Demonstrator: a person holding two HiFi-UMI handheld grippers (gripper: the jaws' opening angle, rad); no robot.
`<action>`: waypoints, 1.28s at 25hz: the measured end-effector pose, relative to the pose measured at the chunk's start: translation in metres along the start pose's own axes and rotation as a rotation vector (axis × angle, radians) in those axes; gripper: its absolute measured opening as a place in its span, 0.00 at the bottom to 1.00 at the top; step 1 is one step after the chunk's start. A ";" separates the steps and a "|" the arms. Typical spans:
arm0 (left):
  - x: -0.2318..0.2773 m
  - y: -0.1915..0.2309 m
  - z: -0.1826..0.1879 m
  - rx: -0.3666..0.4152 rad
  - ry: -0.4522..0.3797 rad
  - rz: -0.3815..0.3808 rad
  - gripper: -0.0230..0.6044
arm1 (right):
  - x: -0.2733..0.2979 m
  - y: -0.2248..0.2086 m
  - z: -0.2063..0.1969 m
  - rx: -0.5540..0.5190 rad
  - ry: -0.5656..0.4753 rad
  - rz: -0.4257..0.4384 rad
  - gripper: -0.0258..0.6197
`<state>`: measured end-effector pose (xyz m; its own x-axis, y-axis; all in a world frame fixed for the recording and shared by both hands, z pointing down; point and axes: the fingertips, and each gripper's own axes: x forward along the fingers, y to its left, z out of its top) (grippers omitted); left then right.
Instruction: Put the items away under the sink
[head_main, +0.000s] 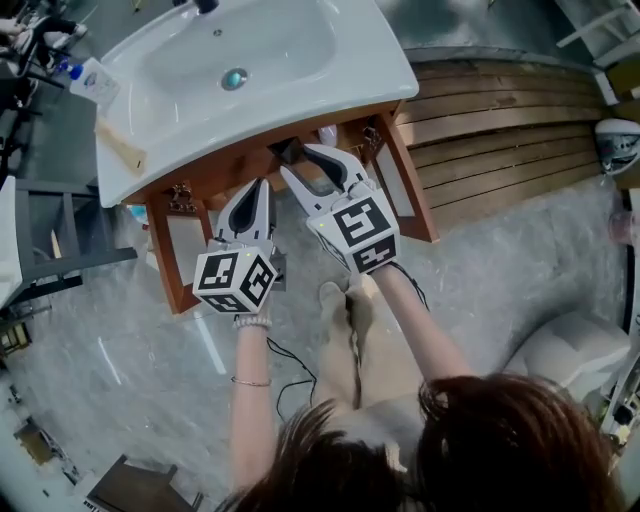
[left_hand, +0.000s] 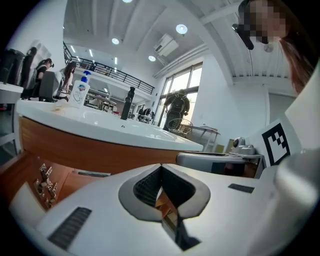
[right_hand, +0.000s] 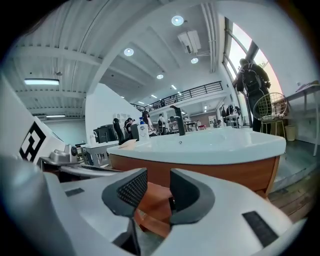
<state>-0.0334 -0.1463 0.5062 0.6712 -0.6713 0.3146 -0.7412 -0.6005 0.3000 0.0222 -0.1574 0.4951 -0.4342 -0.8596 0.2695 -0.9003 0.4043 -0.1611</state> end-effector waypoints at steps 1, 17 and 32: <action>-0.003 -0.002 0.004 0.001 -0.004 -0.001 0.04 | -0.003 0.002 0.005 0.001 -0.004 -0.001 0.27; -0.049 -0.047 0.060 0.001 -0.037 -0.034 0.04 | -0.059 0.029 0.068 0.074 -0.033 -0.066 0.13; -0.079 -0.081 0.103 0.027 -0.093 -0.064 0.04 | -0.086 0.055 0.108 0.063 -0.053 -0.030 0.07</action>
<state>-0.0282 -0.0893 0.3646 0.7142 -0.6677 0.2098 -0.6975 -0.6542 0.2923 0.0133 -0.0951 0.3605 -0.4038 -0.8868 0.2248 -0.9084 0.3596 -0.2135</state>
